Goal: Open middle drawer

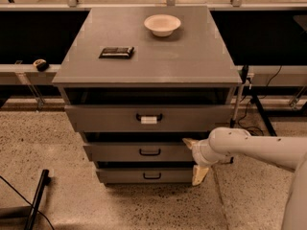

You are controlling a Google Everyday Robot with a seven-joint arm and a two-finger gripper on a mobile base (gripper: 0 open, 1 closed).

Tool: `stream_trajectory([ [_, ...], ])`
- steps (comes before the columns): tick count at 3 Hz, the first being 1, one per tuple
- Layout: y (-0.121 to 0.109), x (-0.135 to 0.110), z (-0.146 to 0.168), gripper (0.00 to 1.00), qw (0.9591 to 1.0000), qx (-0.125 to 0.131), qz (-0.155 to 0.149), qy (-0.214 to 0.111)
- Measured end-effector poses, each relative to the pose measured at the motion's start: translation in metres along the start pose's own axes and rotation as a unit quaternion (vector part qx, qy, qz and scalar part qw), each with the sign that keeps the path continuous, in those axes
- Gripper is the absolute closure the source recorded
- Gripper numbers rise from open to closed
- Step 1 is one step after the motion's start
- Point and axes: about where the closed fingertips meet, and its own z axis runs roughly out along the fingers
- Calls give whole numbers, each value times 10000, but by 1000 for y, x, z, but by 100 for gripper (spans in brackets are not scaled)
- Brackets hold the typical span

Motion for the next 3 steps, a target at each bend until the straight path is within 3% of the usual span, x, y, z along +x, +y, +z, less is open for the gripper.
stream_trajectory([
  [1, -15, 10, 10, 0, 9991, 178, 207, -332],
  [3, -46, 19, 34, 0, 9982, 159, 252, -518],
])
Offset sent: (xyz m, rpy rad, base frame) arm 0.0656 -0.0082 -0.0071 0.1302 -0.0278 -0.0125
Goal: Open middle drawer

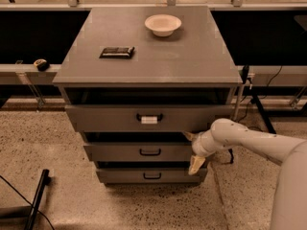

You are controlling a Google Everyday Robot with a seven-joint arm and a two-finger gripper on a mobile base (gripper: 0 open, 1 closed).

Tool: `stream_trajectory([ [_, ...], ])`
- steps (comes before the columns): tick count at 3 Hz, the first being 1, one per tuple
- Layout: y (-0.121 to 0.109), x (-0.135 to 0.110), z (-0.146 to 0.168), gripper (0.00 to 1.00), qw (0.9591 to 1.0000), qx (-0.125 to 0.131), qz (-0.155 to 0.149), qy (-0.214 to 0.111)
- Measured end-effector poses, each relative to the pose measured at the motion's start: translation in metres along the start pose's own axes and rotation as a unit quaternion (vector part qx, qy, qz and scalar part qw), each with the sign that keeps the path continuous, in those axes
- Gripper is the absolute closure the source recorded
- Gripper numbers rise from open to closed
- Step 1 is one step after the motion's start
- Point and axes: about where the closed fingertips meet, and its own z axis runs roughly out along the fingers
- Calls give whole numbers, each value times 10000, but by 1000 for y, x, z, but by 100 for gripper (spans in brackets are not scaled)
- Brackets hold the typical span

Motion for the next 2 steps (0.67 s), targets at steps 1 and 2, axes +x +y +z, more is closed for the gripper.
stream_trajectory([
  [1, -3, -3, 14, 0, 10000, -45, 28, -48],
  [2, -1, -5, 23, 2, 9999, -69, 83, -111],
])
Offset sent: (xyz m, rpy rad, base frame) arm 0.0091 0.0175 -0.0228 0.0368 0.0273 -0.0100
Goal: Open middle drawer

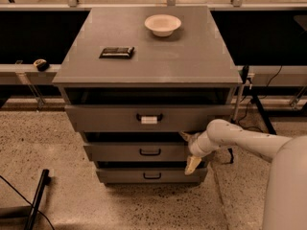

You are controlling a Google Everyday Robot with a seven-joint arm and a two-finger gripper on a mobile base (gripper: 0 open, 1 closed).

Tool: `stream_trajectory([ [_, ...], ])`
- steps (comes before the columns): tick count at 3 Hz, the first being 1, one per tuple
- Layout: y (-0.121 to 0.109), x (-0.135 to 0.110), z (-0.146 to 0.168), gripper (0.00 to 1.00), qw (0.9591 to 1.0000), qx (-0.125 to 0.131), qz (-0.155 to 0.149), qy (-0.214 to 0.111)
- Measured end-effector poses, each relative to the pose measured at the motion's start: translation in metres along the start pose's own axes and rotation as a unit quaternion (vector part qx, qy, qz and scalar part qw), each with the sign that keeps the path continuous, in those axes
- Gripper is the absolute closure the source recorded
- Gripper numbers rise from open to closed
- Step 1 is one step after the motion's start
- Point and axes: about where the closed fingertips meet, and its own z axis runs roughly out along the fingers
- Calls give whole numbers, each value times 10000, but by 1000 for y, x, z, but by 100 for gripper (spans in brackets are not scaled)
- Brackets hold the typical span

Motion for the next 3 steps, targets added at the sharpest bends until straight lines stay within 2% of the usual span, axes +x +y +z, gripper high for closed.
stream_trajectory([
  [1, 5, -1, 1, 18, 10000, -10, 37, -29],
  [2, 9, -4, -2, 18, 10000, -3, 39, -78],
  [3, 9, -5, -1, 25, 9999, -19, 49, -87],
])
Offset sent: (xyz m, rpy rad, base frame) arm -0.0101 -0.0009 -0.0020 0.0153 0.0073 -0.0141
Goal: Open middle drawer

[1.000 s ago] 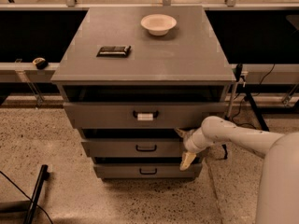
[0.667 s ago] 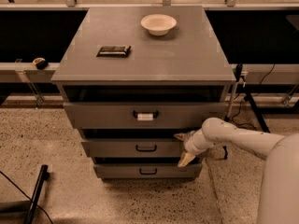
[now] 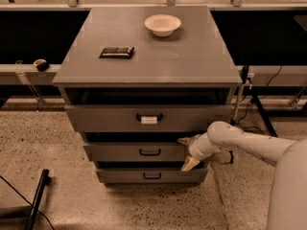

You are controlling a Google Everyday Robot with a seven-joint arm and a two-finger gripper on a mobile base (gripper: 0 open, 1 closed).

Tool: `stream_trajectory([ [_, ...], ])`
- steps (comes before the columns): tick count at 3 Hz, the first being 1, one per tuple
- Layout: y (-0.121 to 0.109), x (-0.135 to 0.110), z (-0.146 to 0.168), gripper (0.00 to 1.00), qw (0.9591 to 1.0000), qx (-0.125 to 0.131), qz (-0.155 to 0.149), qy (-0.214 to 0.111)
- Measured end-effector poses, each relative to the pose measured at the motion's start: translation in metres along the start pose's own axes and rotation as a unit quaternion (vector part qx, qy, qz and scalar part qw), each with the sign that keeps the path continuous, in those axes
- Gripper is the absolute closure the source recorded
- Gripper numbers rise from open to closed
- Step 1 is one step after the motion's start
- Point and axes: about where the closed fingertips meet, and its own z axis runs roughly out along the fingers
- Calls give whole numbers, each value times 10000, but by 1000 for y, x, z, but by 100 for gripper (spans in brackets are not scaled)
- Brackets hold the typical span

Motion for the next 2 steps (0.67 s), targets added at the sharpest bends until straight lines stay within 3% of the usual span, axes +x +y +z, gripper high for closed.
stream_trajectory([
  [2, 2, -2, -5, 30, 10000, 2, 44, -63],
])
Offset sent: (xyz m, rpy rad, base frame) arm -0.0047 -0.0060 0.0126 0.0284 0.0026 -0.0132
